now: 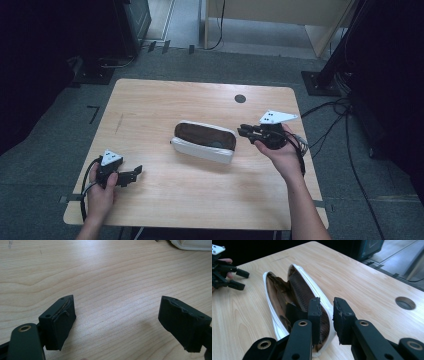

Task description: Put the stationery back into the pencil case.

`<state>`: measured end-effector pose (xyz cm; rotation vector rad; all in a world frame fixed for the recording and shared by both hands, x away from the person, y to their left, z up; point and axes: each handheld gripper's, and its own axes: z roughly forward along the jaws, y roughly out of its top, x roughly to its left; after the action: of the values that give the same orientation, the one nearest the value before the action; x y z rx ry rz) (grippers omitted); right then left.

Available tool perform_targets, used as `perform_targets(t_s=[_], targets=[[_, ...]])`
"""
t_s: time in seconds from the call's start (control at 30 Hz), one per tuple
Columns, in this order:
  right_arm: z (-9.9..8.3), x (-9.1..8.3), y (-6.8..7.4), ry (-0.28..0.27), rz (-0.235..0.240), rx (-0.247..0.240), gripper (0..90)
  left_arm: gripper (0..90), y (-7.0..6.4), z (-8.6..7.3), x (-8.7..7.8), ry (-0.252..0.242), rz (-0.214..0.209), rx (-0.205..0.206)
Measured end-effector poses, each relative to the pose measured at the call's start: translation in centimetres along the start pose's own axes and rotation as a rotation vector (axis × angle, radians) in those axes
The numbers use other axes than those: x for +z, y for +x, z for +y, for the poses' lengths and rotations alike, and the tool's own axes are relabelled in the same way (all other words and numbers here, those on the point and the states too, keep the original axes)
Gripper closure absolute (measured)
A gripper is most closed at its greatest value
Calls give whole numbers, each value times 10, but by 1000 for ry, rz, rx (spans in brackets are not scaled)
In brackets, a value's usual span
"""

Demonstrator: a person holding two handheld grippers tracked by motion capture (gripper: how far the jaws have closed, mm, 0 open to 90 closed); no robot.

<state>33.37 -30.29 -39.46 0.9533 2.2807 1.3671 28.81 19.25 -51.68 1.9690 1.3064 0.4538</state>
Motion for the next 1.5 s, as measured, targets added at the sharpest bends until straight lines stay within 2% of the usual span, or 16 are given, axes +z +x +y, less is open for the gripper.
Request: perform_targets(t_s=[0.17, 0.27, 0.33, 0.43, 0.47, 0.7, 0.8, 1.0, 1.23, 1.5], targets=[[-12, -9, 0, -6, -22, 21, 738, 145, -1, 0, 0, 0, 7, 0], [-19, -14, 0, -7, -42, 33, 647, 145, -2, 0, 0, 3, 15, 9], [-23, -16, 1, -4, -64, 36, 473, 145, -3, 0, 0, 4, 19, 10], [-29, -19, 1, -4, -122, 84, 162, 145, -3, 0, 1, 5, 22, 13], [-31, -20, 0, -6, -140, 108, 123, 145, -3, 0, 1, 5, 23, 13], [-54, -31, -6, -3, -308, 157, 138, 145, -4, 0, 1, 8, 29, 17], [-63, -34, -8, 2, -349, 177, 137, 145, -5, 0, 1, 11, 34, 23], [-86, -44, -13, -2, -392, 209, 137, 145, -7, 0, 1, 17, 48, 36], [-113, -48, -13, 39, -414, 251, 137, 145, -8, 0, 2, 20, 59, 47], [-137, -54, -10, 75, -433, 273, 137, 145, -9, 0, 2, 24, 64, 54]])
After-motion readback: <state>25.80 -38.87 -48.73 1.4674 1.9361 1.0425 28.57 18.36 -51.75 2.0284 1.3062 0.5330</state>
